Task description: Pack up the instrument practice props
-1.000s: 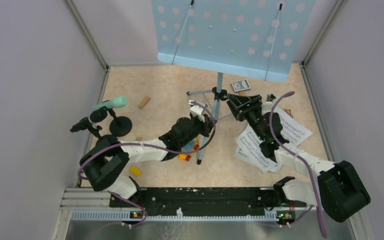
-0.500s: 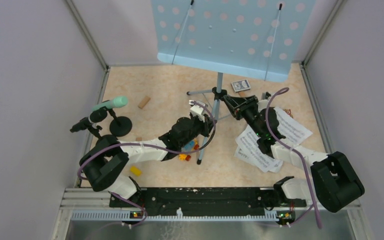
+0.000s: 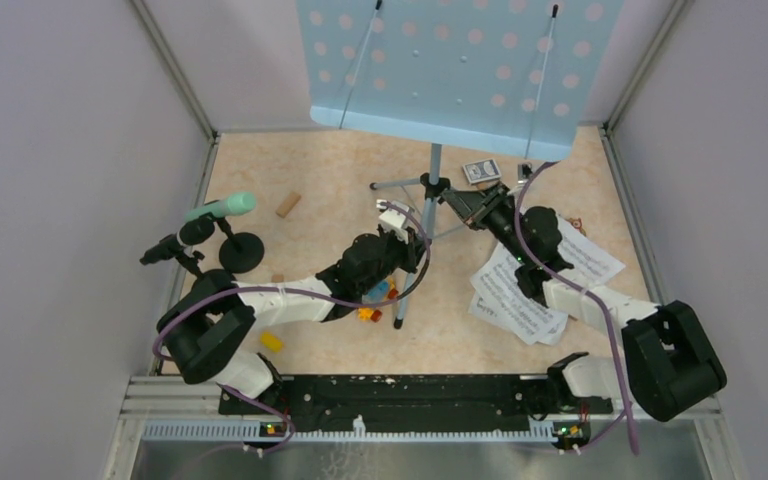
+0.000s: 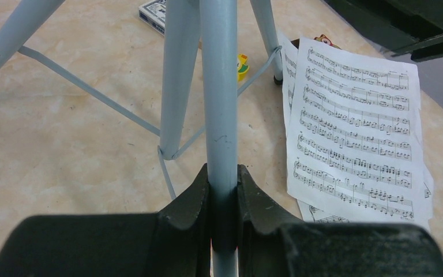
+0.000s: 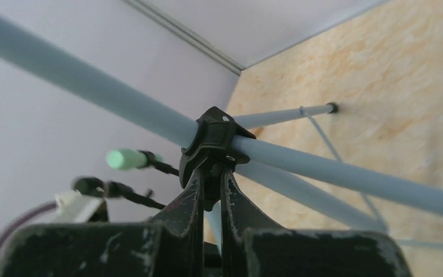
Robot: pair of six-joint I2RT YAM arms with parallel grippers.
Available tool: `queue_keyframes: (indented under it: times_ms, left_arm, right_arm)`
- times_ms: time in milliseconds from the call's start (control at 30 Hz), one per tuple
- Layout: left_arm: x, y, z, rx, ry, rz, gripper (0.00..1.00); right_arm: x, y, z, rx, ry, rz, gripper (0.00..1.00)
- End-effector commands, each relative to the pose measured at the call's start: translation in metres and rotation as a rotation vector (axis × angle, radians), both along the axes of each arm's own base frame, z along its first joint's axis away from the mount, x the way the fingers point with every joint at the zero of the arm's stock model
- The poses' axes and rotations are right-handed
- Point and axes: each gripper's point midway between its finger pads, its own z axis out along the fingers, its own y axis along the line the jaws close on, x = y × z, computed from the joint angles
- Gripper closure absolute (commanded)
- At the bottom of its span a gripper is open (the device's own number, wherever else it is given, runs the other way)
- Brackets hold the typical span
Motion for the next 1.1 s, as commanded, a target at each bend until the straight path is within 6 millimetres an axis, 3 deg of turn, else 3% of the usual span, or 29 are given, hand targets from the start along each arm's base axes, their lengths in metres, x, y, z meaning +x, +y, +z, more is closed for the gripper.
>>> queue_keyframes:
  times_ms: [0,167,300,367,633,867,1000,1067]
  left_arm:
    - [-0.006,0.023,-0.058,0.251,0.081,-0.005,1.0]
    - [-0.005,0.021,-0.057,0.251,0.077,-0.011,1.0]
    - [-0.007,0.019,-0.057,0.24,0.087,-0.018,1.0]
    - [-0.007,0.016,-0.056,0.231,0.091,-0.026,1.0]
    - [-0.004,0.012,-0.057,0.22,0.111,-0.014,1.0]
    - [-0.005,0.011,-0.058,0.202,0.136,-0.006,1.0]
    - [-0.005,0.012,-0.059,0.204,0.14,-0.003,1.0]
    - [-0.006,0.013,-0.061,0.208,0.144,-0.001,1.0]
  right_arm:
    - [-0.041,0.036,0.056,-0.336,-0.631,0.217,1.0]
    - [-0.046,0.048,0.017,-0.812,-0.923,0.272,0.97]
    - [-0.057,0.053,-0.003,-1.055,-1.16,0.338,0.95]
    - [-0.066,0.055,-0.007,-1.123,-1.292,0.387,1.0]
    - [-0.076,0.061,-0.008,-1.437,-1.689,0.488,1.0]
    - [-0.05,0.047,-0.025,-1.931,-1.824,0.486,1.0]
    - [-0.046,0.044,-0.001,-1.955,-1.839,0.306,0.99]
    - [-0.05,0.046,0.023,-1.859,-1.8,0.207,0.91]
